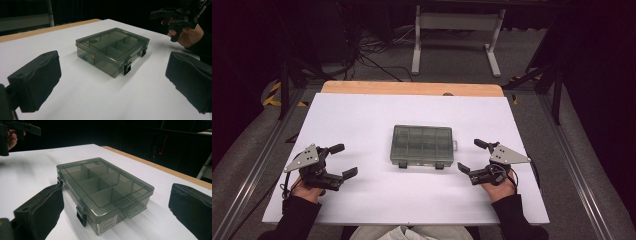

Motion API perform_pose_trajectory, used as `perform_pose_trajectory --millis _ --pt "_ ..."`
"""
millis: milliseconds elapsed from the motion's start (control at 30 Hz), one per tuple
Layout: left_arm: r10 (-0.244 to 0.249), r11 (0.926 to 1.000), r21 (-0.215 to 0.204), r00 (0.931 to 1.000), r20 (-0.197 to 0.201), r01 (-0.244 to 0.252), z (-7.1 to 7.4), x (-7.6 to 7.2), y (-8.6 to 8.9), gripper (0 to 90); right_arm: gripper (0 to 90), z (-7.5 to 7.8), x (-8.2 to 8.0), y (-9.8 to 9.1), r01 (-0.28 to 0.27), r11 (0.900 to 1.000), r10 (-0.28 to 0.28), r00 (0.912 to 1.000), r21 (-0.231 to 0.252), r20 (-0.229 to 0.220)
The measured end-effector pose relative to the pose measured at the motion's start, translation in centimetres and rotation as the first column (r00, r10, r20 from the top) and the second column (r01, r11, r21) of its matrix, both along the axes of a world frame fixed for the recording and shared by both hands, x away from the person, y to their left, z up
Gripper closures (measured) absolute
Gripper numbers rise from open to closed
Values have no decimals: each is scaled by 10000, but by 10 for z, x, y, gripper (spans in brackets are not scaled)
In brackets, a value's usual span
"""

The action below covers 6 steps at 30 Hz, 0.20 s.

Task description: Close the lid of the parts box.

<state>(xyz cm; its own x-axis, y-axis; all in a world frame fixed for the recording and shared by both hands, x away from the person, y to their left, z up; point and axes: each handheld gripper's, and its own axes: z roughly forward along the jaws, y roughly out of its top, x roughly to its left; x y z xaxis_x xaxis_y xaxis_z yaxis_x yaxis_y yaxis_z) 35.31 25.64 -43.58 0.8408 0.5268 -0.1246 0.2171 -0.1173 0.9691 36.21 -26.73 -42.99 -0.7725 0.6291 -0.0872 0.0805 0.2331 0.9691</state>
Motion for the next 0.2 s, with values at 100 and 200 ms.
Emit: perform_pose_trajectory --millis 100,200 --pt "76 9999 -146 10000 -12 -76 -1 0 1 5 4 0 0 2 -47 10000 47 10000 -19 19" --pt "84 9998 -170 9999 -99 -86 -1 1 2 6 4 0 0 3 -76 10000 76 10000 -46 17"
